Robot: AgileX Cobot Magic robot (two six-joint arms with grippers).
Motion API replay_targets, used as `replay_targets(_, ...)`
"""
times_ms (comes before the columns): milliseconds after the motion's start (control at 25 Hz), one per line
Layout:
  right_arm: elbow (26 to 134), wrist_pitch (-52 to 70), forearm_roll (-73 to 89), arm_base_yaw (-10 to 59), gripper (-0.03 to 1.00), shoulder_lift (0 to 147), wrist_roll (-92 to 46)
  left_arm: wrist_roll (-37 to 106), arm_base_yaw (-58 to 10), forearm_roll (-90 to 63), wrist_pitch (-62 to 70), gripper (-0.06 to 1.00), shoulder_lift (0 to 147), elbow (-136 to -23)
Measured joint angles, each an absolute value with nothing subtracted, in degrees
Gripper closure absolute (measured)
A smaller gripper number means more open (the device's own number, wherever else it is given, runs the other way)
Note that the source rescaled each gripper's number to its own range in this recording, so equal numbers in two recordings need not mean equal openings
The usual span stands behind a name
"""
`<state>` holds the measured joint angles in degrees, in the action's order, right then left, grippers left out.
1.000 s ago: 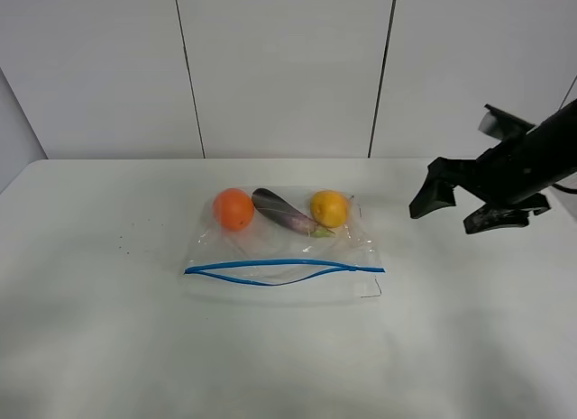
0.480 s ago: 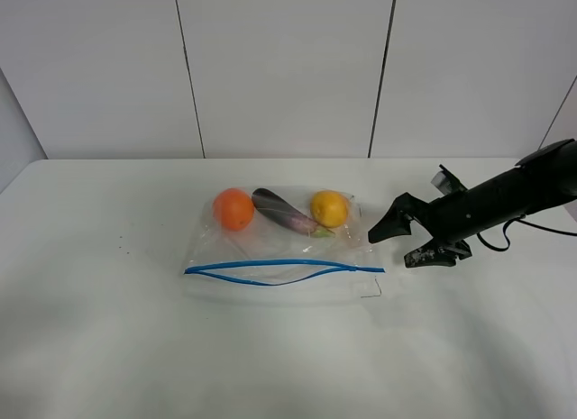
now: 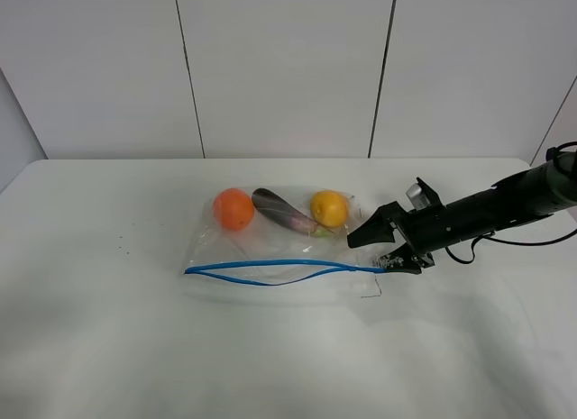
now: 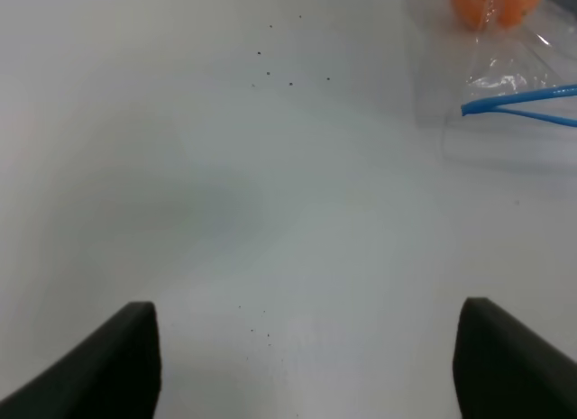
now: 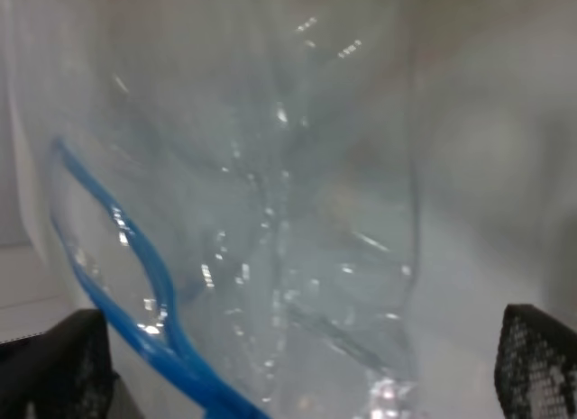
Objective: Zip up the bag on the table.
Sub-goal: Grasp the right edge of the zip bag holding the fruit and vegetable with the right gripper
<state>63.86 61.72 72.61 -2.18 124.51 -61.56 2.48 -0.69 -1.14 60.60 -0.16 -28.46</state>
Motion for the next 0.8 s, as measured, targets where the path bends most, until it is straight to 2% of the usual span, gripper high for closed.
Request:
replay_targets(640,64.8,64.7,77.6,-2.2,0.1,128.8,-66.3,2.5,-0.7,-1.1,60.6,-0.01,-0.2,-28.5)
replay_targets(800,64.8,65.1,78.1,-2.1,0.23,128.8,-66.6,2.5,-0.7,-1.1,60.6,-0.01,-0.2,-28.5)
